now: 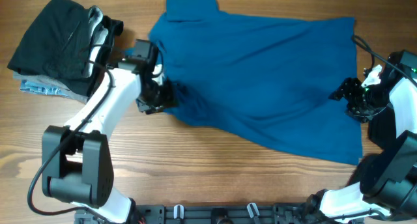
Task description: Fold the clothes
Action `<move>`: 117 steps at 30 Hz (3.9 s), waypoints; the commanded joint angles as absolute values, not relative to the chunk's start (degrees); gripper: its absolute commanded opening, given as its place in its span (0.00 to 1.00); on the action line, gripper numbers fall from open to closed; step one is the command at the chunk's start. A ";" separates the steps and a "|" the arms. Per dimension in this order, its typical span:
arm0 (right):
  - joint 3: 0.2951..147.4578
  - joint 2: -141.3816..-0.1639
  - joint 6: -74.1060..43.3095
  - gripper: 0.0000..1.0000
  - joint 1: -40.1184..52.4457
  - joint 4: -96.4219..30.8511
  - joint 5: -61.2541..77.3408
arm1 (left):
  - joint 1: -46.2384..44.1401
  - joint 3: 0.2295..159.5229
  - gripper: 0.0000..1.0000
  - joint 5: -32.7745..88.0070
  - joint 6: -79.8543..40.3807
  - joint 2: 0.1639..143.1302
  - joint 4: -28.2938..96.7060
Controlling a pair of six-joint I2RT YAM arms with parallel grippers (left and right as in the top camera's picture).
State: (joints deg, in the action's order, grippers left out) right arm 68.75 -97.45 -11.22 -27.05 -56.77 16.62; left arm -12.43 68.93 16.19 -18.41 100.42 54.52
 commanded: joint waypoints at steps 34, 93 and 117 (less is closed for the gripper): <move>68.88 -98.04 -10.44 0.74 -26.98 -56.62 16.32 | -24.23 61.84 0.04 10.22 -15.49 104.73 52.31; 68.88 -98.04 -4.51 0.74 -19.88 -53.21 22.26 | -3.36 76.95 0.52 10.11 -8.62 114.67 62.13; 68.86 -98.24 -15.73 0.55 -24.69 -52.18 3.01 | 3.66 73.63 0.46 8.32 -16.75 113.12 86.48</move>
State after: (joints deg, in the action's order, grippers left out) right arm 68.69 -97.51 -13.19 -22.65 -52.25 7.27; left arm 3.51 72.16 8.82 -17.37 114.41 87.57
